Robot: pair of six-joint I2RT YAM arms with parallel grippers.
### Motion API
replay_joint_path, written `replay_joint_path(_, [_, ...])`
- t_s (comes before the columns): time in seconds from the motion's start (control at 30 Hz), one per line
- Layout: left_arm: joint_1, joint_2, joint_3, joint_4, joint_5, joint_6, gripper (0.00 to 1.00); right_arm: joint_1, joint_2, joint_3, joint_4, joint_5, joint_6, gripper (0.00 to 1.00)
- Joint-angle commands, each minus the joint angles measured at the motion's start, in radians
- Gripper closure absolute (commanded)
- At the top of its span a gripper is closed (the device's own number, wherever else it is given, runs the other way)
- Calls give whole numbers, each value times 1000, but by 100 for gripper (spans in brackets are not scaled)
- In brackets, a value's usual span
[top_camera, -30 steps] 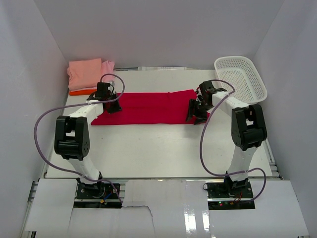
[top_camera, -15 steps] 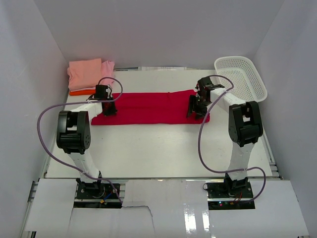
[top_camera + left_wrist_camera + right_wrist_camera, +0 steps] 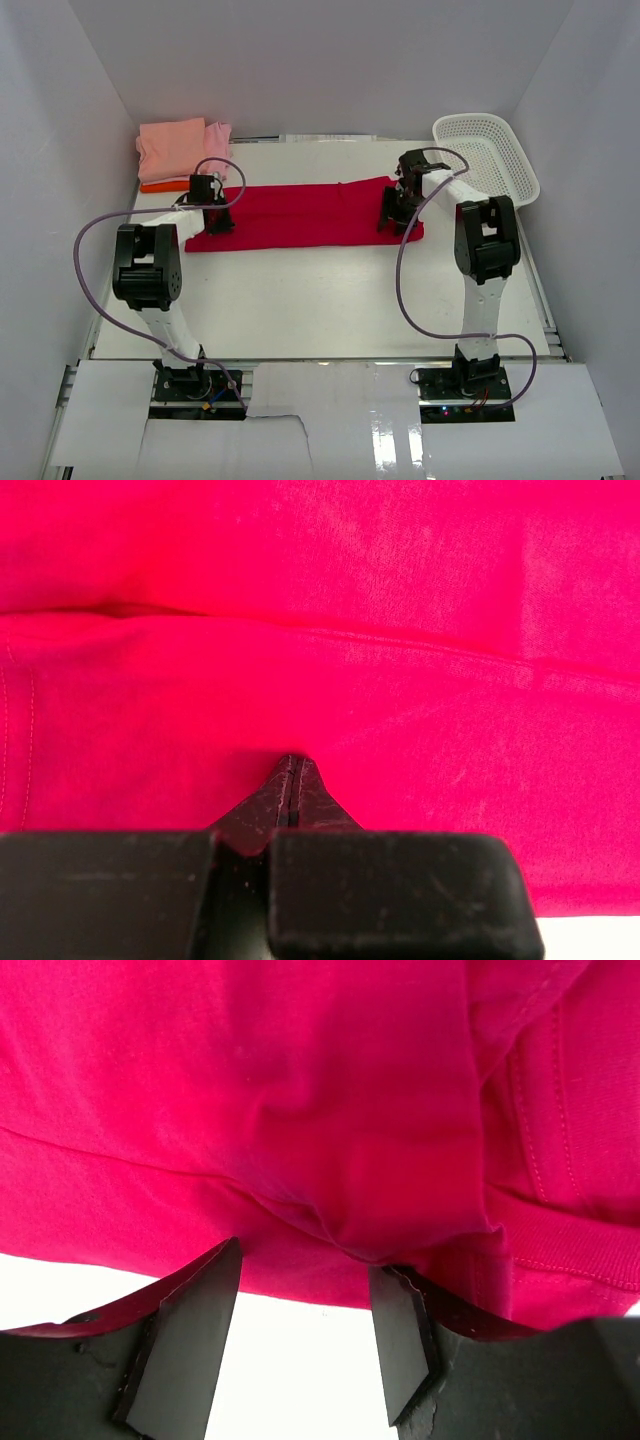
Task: Fold and stack the t-shirts
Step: Rotate the tshirt 90 degrees
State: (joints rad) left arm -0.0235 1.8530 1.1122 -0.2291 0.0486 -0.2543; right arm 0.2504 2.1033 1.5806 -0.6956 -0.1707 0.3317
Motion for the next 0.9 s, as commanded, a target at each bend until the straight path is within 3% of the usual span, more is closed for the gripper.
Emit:
replay_joint_path(0.0, [10,15,-75,-50,0,-14,100,-30,50,54,8,42,-28,40])
replay_joint_path(0.47, [-85,-250,-342,-179,23,-151,100,-43,224,265,25,-33,-14,39])
replay_joint_path(0.73, [-364,-288,-334,-286,42,-293,100,-40,313,331,136,-159,29,38])
replay_joint_path(0.87, [-490,-311,-324,-349,39,-375,100,-42,389,445,149,-191,39,38])
